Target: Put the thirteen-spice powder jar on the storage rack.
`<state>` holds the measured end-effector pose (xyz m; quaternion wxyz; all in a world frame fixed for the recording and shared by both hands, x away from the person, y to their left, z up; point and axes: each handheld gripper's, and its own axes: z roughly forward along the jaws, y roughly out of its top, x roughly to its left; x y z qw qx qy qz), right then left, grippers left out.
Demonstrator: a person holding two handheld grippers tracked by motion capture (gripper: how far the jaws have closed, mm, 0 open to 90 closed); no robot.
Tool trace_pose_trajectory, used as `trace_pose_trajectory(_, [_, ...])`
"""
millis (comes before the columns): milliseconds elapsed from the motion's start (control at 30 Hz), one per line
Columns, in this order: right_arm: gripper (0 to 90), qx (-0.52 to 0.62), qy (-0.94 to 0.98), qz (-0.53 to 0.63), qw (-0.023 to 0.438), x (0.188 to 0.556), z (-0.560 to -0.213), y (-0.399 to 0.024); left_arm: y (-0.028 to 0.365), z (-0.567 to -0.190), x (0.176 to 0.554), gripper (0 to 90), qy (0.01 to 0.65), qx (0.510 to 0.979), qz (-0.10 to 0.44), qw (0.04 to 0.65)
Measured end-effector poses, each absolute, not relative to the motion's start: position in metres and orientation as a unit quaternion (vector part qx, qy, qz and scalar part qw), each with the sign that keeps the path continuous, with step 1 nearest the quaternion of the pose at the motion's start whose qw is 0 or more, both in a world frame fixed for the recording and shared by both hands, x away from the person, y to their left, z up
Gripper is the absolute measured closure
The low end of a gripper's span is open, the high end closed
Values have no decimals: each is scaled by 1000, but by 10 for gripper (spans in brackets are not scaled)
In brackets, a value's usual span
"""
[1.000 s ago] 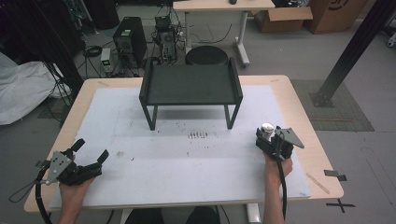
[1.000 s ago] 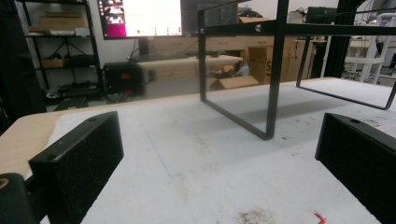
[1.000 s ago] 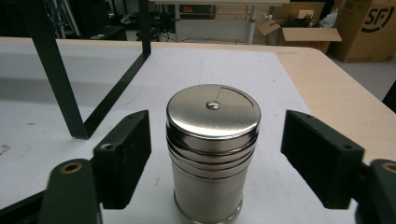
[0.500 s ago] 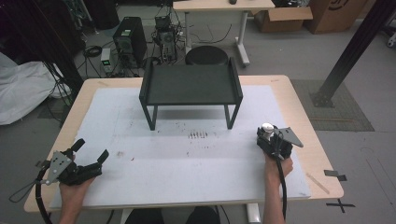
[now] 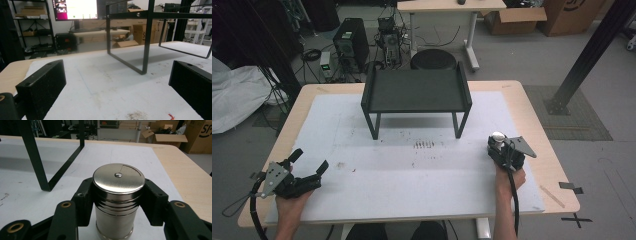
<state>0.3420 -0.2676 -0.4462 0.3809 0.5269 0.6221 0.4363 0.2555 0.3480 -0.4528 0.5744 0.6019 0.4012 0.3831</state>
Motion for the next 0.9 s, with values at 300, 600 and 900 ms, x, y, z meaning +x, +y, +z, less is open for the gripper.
trace_pose_trajectory(300, [488,529,621,438,379,342,-446,-268,348,-453,255,15,401,602,383,575])
trace_pose_trajectory(600, [489,527,622,437,381,342,-446,-268,348,-453,255,15,401,602,383,575])
trace_pose_trajectory(900, [489,525,623,438,380,342,-446,-268,348,-453,255,15,401,601,383,575])
